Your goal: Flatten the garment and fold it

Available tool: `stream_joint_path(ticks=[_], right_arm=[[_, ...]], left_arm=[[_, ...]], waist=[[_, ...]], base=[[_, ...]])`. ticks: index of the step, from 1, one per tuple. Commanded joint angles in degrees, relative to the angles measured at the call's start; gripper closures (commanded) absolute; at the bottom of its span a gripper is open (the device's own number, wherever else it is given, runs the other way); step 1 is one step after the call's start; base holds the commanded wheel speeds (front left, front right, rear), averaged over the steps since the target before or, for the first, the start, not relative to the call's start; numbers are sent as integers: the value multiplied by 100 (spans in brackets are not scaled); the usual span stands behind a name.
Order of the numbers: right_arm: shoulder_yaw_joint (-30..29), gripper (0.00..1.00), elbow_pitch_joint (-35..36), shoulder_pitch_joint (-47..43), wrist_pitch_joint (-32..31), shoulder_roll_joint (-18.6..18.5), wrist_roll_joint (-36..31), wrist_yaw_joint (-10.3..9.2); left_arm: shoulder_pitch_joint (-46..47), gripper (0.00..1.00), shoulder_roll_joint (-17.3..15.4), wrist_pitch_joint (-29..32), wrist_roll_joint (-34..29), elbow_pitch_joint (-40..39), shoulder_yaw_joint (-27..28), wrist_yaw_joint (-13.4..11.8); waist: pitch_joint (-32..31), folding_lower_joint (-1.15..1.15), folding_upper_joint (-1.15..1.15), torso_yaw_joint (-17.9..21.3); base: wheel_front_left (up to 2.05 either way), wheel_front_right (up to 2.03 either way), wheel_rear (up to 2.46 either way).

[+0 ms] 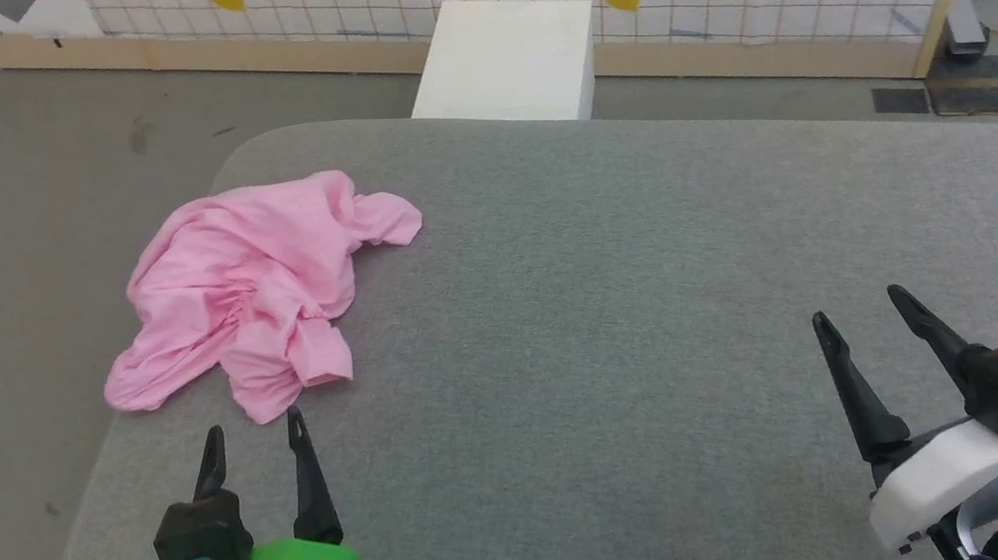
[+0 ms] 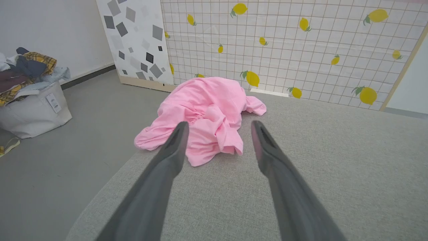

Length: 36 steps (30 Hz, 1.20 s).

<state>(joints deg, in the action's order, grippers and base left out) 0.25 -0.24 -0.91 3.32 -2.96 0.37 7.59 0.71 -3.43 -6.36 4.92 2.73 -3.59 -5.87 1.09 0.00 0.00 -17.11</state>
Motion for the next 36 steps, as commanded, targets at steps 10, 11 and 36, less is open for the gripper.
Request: stream_joint_path(ticks=[10, 11, 36], right_arm=[[9, 0, 30, 56, 124, 4, 8, -5], [10, 0, 30, 57, 130, 4, 10, -5], [38, 0, 70, 67, 241, 6, -11, -7]], left_arm=[[-56, 0, -13, -182, 69, 62, -25, -133], [-59, 0, -13, -195, 75, 68, -27, -142], [-172, 0, -1, -490, 234, 119, -66, -322]], waist=[[-14, 0, 0, -338], [-12, 0, 0, -371], [50, 0, 0, -1113]], base=[[0, 0, 0], [0, 0, 0], [0, 0, 0]])
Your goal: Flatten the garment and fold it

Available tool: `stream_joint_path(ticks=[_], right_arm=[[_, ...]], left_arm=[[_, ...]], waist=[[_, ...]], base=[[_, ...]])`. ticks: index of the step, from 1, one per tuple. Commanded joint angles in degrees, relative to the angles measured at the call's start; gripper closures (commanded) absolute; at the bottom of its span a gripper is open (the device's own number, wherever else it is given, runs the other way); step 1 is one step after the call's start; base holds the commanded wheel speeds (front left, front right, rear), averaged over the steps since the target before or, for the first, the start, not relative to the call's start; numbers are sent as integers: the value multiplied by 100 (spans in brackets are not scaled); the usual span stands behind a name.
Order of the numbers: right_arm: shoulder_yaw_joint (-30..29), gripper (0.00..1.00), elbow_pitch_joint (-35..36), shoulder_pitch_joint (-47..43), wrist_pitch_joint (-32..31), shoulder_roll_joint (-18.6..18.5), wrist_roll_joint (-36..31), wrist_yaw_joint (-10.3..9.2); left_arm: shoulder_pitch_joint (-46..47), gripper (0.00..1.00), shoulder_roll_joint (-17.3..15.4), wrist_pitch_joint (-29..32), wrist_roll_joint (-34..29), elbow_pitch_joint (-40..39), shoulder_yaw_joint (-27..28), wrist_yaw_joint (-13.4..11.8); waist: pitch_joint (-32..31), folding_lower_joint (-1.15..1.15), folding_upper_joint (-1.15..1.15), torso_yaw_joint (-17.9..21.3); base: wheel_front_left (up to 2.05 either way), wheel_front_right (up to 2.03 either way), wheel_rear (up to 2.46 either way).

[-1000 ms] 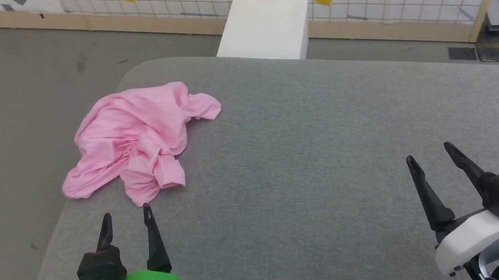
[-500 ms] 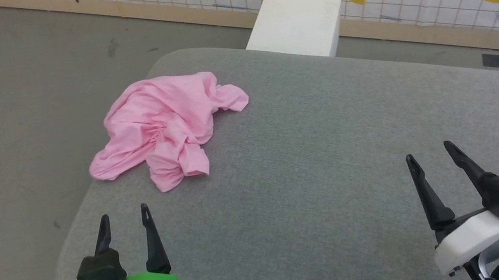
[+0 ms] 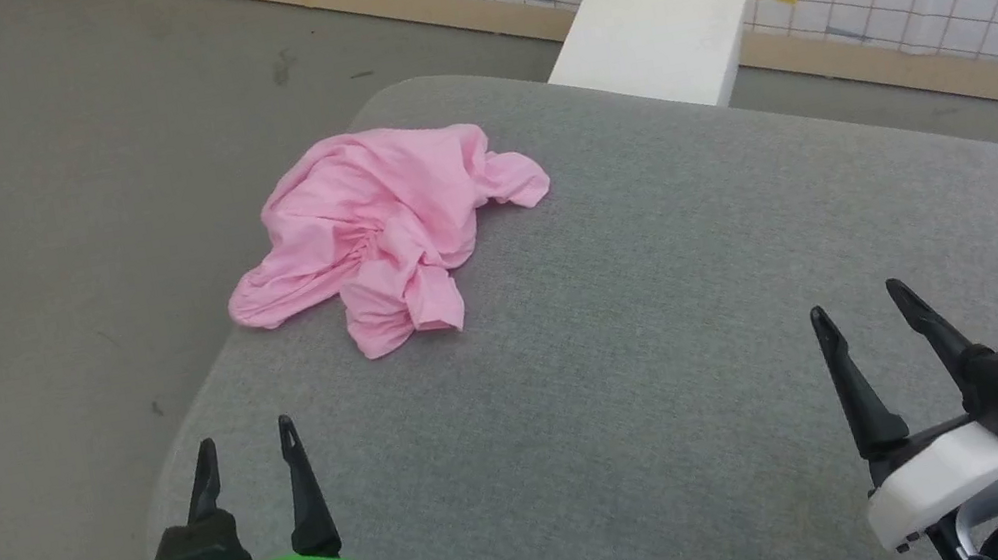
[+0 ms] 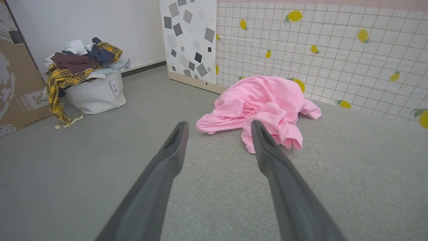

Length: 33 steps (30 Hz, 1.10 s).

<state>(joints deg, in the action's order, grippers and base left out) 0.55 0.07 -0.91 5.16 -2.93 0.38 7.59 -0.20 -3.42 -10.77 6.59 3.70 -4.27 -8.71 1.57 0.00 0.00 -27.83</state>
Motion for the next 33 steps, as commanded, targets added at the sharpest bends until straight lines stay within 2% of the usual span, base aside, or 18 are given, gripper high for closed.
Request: stream_joint_path(ticks=[1, 14, 19, 25, 33], right_arm=[[7, 0, 36, 66, 65, 3, -9, -7], [-7, 0, -20, 40, 184, 4, 92, -8], [-2, 0, 20, 72, 199, 4, 94, -9], [55, 0, 329, 293, 67, -43, -80, -9], [248, 0, 844, 792, -126, -580, 20, -10]], left_arm=[[-83, 0, -7, -62, 74, 30, 9, -38], [-149, 0, -62, -215, 151, 82, 31, -166], [24, 0, -86, -224, 310, 140, -15, -69], [1093, 0, -115, 162, 728, 268, -11, 170], [3404, 0, -164, 1295, 1428, 1013, 217, 195]], waist=[[0, 0, 0, -70], [-111, 0, 0, -424], [-2, 0, 0, -493], [778, 0, 0, -282], [2342, 0, 0, 410]], base=[[0, 0, 0], [0, 0, 0], [0, 0, 0], [0, 0, 0], [0, 0, 0]])
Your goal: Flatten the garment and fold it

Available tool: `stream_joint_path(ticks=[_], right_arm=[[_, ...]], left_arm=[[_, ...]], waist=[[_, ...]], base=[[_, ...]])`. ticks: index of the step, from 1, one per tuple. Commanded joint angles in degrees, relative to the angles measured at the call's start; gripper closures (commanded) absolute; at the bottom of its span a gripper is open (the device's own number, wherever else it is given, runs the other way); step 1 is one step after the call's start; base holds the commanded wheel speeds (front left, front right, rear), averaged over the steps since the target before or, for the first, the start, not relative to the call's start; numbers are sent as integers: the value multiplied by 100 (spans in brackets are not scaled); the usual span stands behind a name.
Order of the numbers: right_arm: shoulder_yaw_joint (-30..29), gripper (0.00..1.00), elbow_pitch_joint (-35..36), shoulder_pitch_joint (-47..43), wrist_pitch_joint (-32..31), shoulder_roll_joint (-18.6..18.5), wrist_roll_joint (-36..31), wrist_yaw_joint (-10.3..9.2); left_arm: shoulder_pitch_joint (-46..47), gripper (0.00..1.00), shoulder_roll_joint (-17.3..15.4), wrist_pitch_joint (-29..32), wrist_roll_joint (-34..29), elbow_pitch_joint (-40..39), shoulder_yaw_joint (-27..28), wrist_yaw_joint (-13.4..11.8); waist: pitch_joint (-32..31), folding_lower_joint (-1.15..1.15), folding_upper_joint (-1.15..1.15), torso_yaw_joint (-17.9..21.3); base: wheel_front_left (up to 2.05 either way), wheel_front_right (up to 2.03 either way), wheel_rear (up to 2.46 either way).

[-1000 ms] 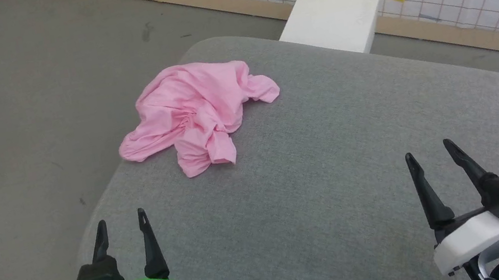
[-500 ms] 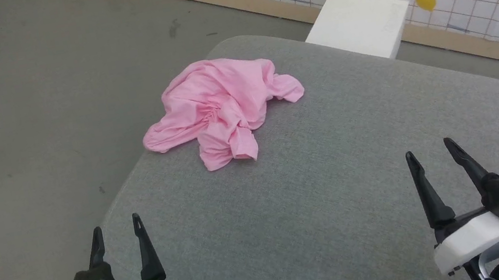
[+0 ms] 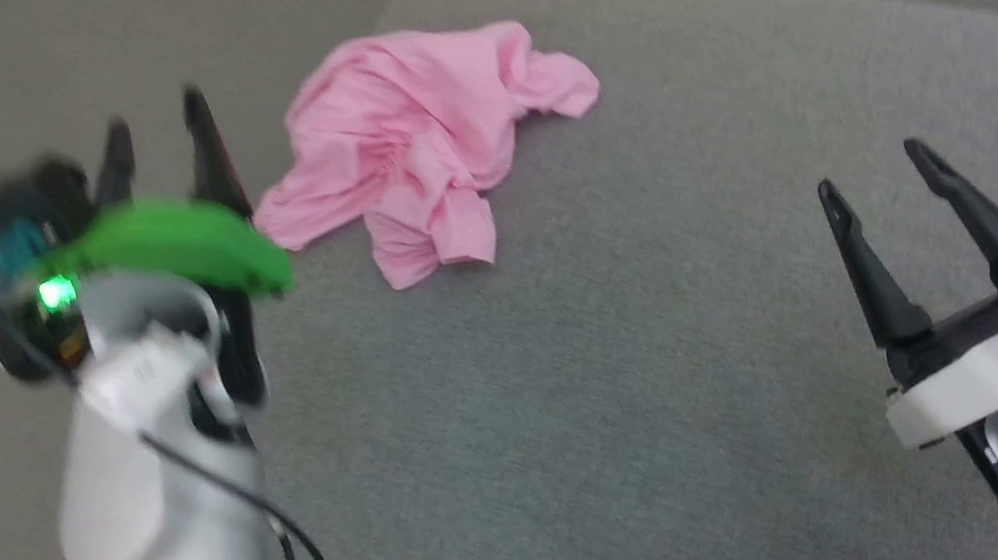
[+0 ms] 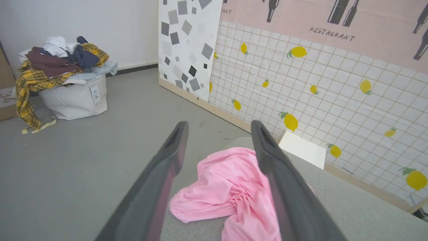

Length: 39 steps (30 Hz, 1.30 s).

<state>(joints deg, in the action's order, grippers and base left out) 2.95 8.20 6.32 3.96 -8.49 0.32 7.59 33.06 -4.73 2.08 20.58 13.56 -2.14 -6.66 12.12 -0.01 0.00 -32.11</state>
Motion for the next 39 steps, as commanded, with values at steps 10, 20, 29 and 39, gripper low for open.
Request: stream_joint_path(ticks=[10, 20, 29, 39], right_arm=[[104, 0, 321, 671, 62, -451, 302, -10], [150, 0, 202, 916, 345, -463, 504, -10], [111, 0, -211, 914, 622, -283, 591, -10], [67, 0, -837, 615, 804, 100, 582, -10]], left_arm=[[1977, 0, -445, 1589, 575, 907, 294, -41], [2118, 0, -834, 3409, 790, 1246, 517, -787], [1113, 100, -1464, 4966, 517, 705, 300, -1195], [946, 100, -2147, 1637, -703, -202, 431, -1405]], waist=[[2667, 1, 0, 1753], [3218, 1, 0, 2329], [2740, 1, 0, 2467], [983, 1, 0, 2406]], base=[[0, 0, 0], [0, 0, 0], [0, 0, 0], [0, 0, 0]])
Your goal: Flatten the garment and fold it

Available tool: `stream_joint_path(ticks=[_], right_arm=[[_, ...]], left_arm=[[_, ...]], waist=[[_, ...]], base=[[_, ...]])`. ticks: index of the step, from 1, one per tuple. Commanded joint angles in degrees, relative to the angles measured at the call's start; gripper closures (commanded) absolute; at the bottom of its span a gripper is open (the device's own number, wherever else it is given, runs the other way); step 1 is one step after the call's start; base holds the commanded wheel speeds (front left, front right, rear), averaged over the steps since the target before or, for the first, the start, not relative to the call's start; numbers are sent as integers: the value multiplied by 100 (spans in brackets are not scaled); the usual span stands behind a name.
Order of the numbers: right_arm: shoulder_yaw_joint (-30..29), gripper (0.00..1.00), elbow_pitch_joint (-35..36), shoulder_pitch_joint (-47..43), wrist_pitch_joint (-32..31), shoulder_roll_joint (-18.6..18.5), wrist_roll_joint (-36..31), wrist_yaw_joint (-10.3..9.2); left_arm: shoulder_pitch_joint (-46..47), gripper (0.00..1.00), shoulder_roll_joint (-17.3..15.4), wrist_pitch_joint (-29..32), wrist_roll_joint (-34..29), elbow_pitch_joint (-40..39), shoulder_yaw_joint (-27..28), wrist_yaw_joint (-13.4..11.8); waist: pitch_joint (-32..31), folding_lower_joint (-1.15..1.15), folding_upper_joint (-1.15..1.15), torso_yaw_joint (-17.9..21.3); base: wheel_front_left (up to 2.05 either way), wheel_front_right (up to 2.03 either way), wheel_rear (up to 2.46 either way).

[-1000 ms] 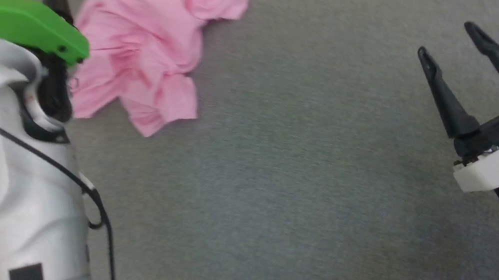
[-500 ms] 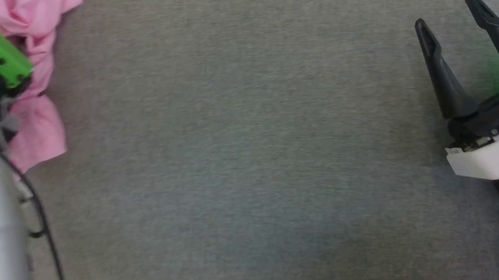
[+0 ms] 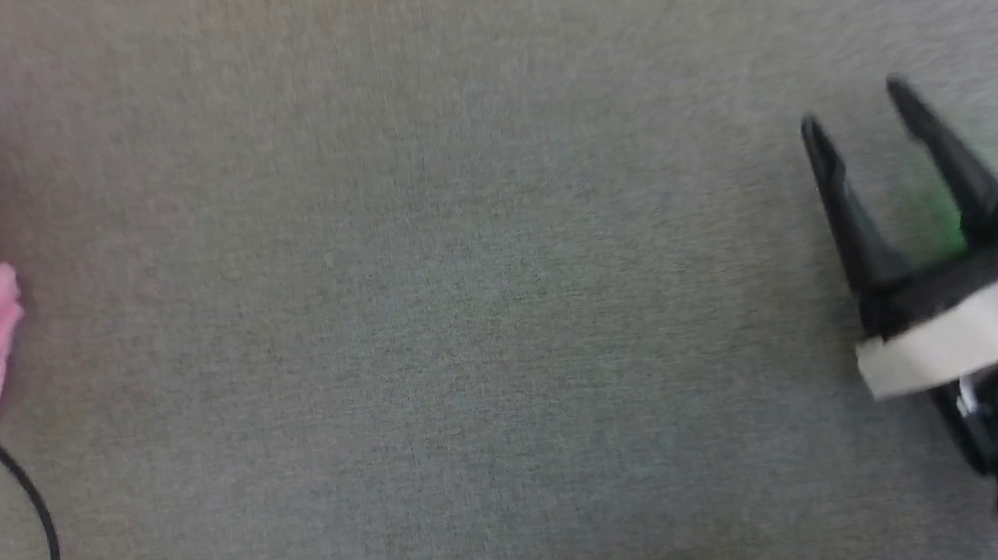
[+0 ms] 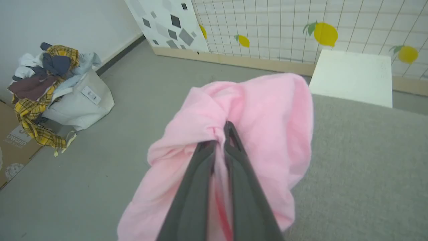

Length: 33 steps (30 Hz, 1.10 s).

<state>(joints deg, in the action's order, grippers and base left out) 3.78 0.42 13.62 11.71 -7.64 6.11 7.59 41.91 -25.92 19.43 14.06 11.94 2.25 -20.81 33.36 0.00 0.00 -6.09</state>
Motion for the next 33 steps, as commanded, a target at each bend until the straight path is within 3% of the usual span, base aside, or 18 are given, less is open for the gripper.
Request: stream_joint_path(ticks=[1, 8, 15, 24, 29, 33], right_arm=[[-52, 0, -112, -175, 33, 51, -20, -10], [-272, 0, -296, -484, 4, 266, -145, -10], [-380, 0, -316, -802, -84, 427, -199, -10], [-455, 0, -175, -899, -171, 471, -207, -10], [-503, 0, -141, -953, -200, 474, -156, -10], [-482, 0, -155, -978, -208, 475, -118, -10]], left_arm=[[112, 100, -20, -429, -92, -40, -39, 56], [704, 100, 100, -1865, -315, 77, -586, 584], [1517, 100, 692, -2336, -267, 157, -1410, 1255], [1541, 100, 1760, -2207, 123, 390, -2376, 1877], [1013, 100, 2061, -1839, 404, 747, -2802, 2050], [371, 100, 2190, -1091, 773, 1274, -3139, 2106]], waist=[[-1340, 0, 0, -203], [-2301, 0, 0, -89], [-2803, 0, 0, 287], [-2868, 0, 0, 1177], [-2805, 0, 0, 1683], [-2761, 0, 0, 2041]], base=[[0, 0, 0], [0, 0, 0], [0, 0, 0], [0, 0, 0], [0, 0, 0], [0, 0, 0]])
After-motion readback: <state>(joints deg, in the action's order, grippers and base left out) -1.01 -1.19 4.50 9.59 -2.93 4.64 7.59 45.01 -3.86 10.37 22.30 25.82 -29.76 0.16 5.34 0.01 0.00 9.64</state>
